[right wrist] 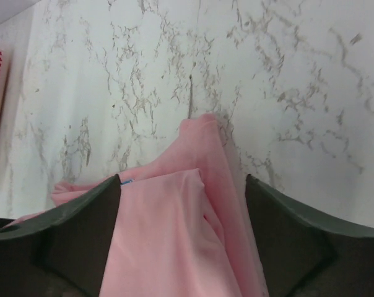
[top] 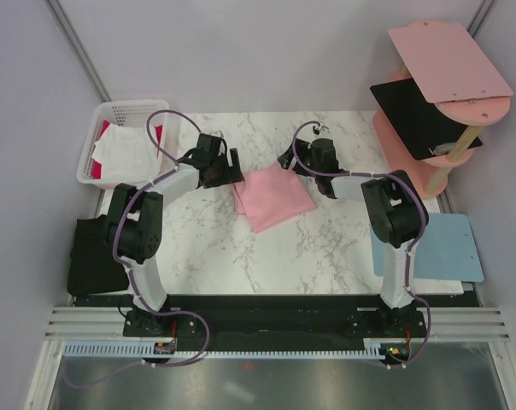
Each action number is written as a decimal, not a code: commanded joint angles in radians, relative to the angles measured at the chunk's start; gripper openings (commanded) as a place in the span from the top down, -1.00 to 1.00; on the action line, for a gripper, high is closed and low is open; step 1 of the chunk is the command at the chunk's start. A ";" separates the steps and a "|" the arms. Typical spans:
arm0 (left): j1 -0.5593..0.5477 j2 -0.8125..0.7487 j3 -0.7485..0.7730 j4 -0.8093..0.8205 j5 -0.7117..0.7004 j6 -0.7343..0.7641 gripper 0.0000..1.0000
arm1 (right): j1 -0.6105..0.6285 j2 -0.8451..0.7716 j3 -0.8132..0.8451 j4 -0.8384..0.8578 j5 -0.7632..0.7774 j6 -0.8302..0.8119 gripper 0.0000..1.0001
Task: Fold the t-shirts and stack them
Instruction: Smooth out wrinkles on the folded tshirt, then put the neatly folded tshirt into the corner of the board with the left arm
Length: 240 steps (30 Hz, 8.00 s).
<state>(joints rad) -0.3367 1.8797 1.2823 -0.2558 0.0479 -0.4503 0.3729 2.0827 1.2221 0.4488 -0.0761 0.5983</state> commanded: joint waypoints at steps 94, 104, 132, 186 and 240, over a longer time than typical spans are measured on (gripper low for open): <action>-0.107 -0.125 0.065 -0.203 -0.155 -0.223 -0.54 | -0.015 -0.515 -0.426 -0.203 -0.060 -0.104 -0.96; -0.183 -0.096 -0.070 -0.157 -0.142 -0.243 -0.57 | -0.043 -0.523 -0.461 -0.196 -0.059 -0.100 -0.96; -0.312 0.133 0.100 -0.111 -0.128 -0.187 0.96 | -0.095 -0.602 -0.509 -0.196 -0.060 -0.094 -0.96; 0.438 -0.097 0.292 -0.872 0.190 0.371 0.88 | -0.103 -0.454 -0.590 -0.016 -0.189 0.032 -0.96; 0.162 0.123 0.236 -0.494 0.055 0.140 0.96 | -0.103 -0.385 -0.567 -0.028 -0.220 0.011 -0.96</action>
<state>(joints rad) -0.1509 1.9175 1.4925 -0.7757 0.1062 -0.2951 0.2718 1.6707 0.6422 0.4782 -0.2901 0.6273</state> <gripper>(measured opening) 0.025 0.982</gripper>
